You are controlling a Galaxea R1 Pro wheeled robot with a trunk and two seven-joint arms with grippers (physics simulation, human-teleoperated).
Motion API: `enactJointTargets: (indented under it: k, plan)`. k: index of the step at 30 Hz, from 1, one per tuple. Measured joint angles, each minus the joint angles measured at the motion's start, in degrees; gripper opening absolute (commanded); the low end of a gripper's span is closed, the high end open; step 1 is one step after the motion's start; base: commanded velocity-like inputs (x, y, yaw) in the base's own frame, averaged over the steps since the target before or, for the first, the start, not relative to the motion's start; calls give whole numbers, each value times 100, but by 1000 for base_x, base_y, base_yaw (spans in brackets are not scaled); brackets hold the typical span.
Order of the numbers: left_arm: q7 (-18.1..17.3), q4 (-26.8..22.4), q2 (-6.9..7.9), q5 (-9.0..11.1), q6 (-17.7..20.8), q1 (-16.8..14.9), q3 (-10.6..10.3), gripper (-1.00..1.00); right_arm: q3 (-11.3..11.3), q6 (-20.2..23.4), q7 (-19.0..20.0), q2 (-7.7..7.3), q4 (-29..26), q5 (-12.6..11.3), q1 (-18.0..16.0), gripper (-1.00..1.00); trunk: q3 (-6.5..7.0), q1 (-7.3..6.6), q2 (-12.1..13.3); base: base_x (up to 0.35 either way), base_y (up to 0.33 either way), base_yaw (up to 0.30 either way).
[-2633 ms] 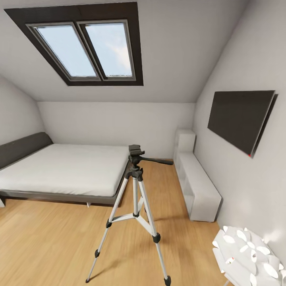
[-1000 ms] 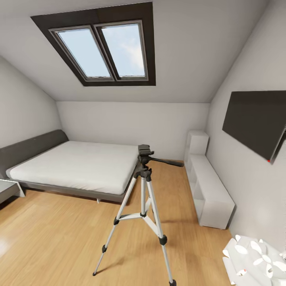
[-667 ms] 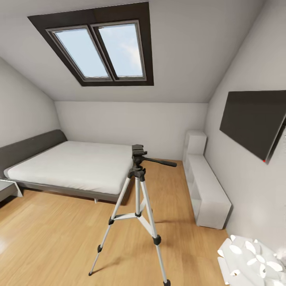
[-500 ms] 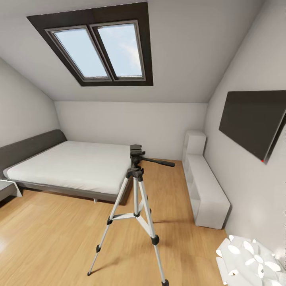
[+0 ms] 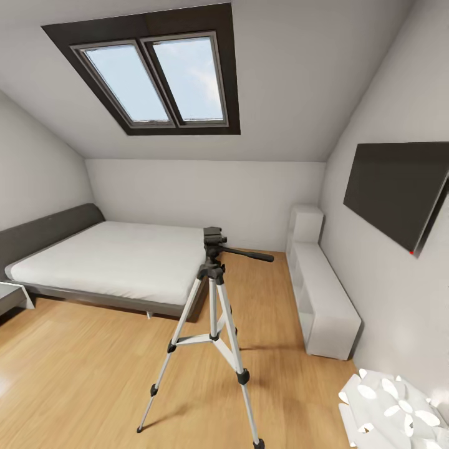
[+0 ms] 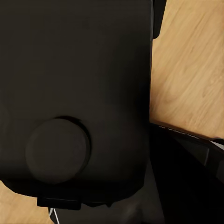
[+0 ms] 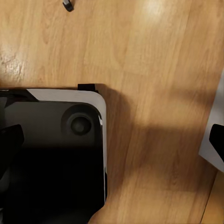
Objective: Attach the digital camera to the camera tripod in the bedroom.
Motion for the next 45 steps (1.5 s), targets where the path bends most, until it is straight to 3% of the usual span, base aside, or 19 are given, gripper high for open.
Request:
enactJointTargets:
  k: [11,33,45]
  plan:
    - [12,0,-2,6,-1,0,-1,-100,3,0,-4,-1,0,0,-1,100,0,-1,-1,15,0,0]
    - [18,0,1,8,0,0,1,-100,13,-16,-5,-5,0,8,-2,100,0,-1,0,184,0,0]
    - [18,0,2,8,0,0,8,-100,16,-15,-5,-7,0,15,-3,100,0,0,0,36,0,10]
